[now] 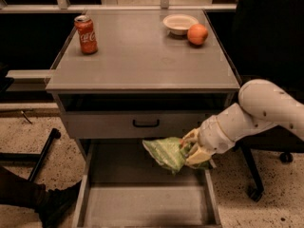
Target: Place green jalapeno chip bag into middle drawer
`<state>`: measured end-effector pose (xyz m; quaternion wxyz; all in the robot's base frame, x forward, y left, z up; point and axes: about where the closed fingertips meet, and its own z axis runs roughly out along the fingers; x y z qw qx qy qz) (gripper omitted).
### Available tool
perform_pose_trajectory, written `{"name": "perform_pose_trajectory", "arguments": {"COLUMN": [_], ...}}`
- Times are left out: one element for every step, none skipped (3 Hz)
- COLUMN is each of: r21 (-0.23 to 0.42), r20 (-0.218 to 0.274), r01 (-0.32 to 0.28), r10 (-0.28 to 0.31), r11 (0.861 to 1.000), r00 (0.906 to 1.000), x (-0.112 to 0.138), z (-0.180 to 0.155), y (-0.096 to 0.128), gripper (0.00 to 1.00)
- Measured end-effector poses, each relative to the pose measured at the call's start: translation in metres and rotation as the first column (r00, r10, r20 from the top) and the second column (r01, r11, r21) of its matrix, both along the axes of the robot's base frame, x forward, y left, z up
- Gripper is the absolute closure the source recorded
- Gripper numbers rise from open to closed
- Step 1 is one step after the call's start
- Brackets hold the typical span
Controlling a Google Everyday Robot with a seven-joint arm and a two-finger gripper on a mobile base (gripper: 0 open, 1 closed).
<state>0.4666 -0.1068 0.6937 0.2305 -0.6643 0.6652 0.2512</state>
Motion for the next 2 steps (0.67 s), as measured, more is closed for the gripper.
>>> {"name": "perform_pose_trajectory", "arguments": {"r21": [0.008, 0.008], "r20": [-0.048, -0.048], "r01": [-0.069, -0.069], "r10": [0.069, 0.069], "r11": [0.998, 0.998], "r00": [0.9964, 0.9964], "x": [-0.0342, -0.0342], "z": [-0.0403, -0.0403], "y": [0.0125, 0.0126], "gripper": [1.00, 1.00]}}
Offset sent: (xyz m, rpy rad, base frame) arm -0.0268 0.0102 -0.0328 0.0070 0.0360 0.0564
